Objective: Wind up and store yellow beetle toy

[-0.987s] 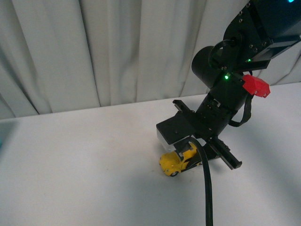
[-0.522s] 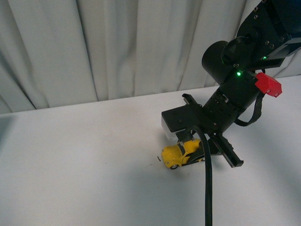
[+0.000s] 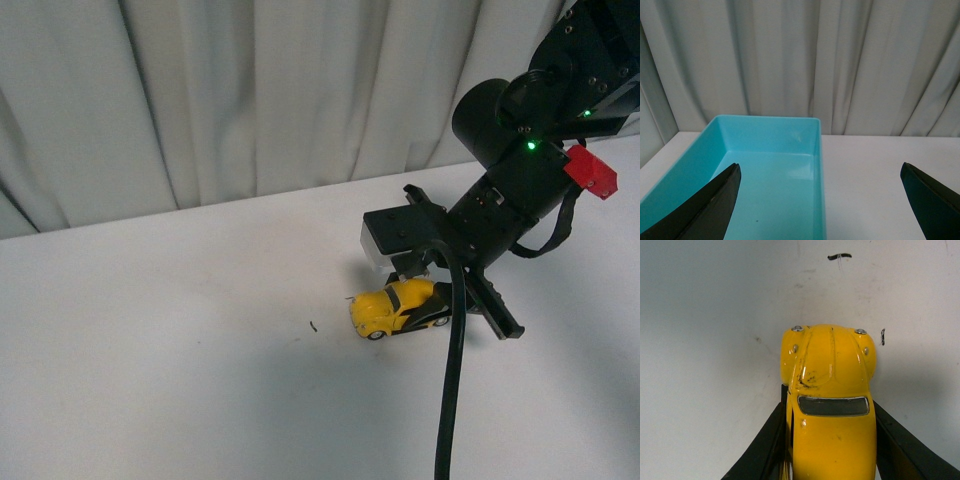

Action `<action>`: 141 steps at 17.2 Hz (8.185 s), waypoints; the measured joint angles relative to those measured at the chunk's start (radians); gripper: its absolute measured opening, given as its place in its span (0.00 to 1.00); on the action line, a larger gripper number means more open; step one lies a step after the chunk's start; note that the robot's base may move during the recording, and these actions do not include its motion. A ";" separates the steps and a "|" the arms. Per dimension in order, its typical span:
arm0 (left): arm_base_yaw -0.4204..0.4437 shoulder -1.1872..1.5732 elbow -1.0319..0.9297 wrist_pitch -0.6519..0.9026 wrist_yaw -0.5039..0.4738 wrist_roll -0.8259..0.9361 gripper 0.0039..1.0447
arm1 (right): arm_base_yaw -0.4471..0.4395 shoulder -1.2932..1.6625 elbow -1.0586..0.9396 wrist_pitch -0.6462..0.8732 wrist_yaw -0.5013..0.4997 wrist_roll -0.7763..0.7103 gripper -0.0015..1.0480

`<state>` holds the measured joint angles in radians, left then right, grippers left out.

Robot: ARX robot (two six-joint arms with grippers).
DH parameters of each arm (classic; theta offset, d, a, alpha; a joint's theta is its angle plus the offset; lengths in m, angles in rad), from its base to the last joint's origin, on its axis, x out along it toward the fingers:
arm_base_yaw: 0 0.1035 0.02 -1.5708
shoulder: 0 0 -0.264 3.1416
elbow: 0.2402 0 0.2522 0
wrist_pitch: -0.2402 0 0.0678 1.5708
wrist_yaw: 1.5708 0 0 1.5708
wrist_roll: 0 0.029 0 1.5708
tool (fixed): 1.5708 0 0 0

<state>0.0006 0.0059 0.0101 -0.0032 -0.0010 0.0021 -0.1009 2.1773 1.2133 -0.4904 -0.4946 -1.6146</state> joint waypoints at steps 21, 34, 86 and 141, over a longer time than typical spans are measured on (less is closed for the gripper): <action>0.000 0.000 0.000 0.000 0.000 0.000 0.94 | -0.410 -0.071 -0.222 -0.045 -0.101 -0.138 0.40; 0.000 0.000 0.000 0.000 0.000 0.000 0.94 | -0.403 -0.054 -0.240 -0.089 -0.083 -0.179 0.93; 0.000 0.000 0.000 0.000 0.000 -0.001 0.94 | 0.101 -2.174 -1.201 0.501 0.495 1.600 0.02; -0.265 1.968 1.079 -0.407 -0.143 1.291 0.94 | 0.101 -2.174 -1.202 0.486 0.495 1.600 0.94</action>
<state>-0.2646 1.9736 1.0893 -0.4107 -0.1444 1.2930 -0.0002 0.0036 0.0109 -0.0040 0.0002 -0.0147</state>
